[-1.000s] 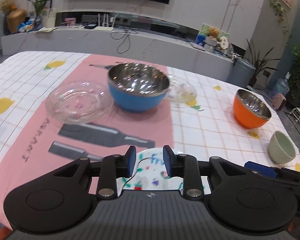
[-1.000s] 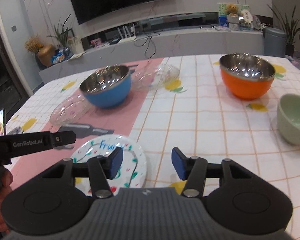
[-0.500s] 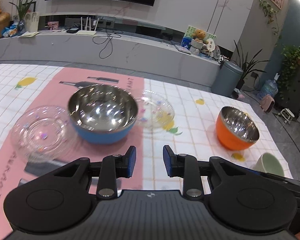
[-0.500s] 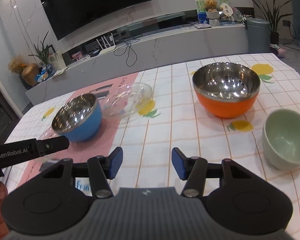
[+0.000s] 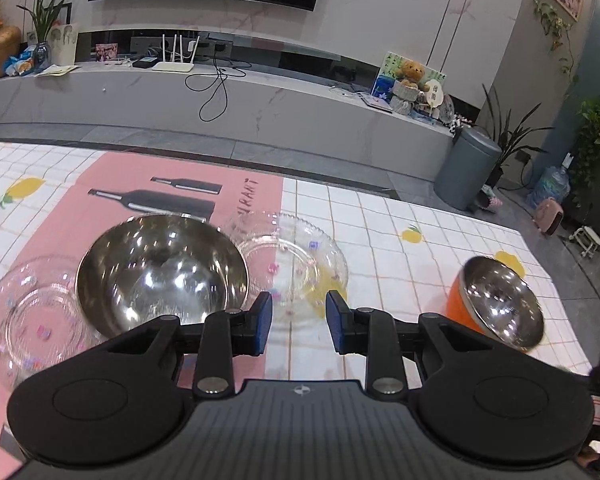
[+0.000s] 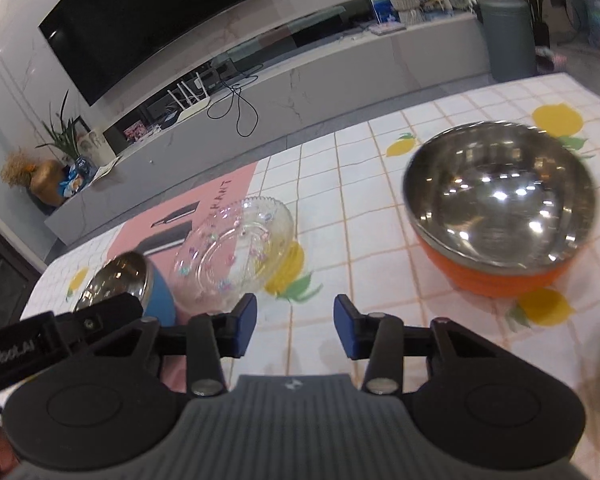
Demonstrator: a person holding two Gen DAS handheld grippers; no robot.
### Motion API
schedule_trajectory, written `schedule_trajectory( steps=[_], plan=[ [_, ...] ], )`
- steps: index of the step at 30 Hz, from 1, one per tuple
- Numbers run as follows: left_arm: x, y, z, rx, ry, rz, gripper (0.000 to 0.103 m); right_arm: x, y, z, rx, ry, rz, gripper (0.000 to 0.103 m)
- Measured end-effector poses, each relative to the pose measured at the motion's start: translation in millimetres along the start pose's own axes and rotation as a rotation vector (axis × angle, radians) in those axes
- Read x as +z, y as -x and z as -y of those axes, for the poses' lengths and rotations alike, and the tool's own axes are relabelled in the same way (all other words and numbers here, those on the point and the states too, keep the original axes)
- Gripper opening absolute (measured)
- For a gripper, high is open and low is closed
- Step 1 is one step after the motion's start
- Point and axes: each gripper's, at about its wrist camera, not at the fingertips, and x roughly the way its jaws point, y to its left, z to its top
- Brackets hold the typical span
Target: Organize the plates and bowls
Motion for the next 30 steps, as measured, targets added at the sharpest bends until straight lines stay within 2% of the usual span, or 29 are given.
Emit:
schedule_trajectory(
  steps=[3, 12, 17, 22, 23, 24, 30],
  plan=[
    [7, -10, 3, 0.039, -0.034, -0.004, 0.034, 9, -22, -2, 0.003, -0.017, -0.02, 0.034],
    [23, -34, 2, 0.098, -0.054, -0.042, 0.033, 26, -68, -14, 0.042, -0.054, -0.088, 0.033],
    [26, -35, -1, 0.106, -0.054, -0.043, 0.034, 27, -83, -15, 0.044, -0.069, -0.116, 0.031],
    [27, -32, -3, 0.113, -0.057, -0.039, 0.034, 29, -91, -10, 0.049, -0.103, -0.13, 0.019],
    [27, -31, -3, 0.115, -0.055, -0.039, 0.034, 30, -92, -10, 0.044, -0.111, -0.132, 0.012],
    [27, -30, -3, 0.115, -0.052, -0.038, 0.034, 30, -92, -9, 0.035, -0.114, -0.133, 0.01],
    [24, -21, 1, 0.095, -0.049, -0.03, 0.034, 26, -78, -1, 0.036, -0.134, -0.109, 0.006]
  ],
)
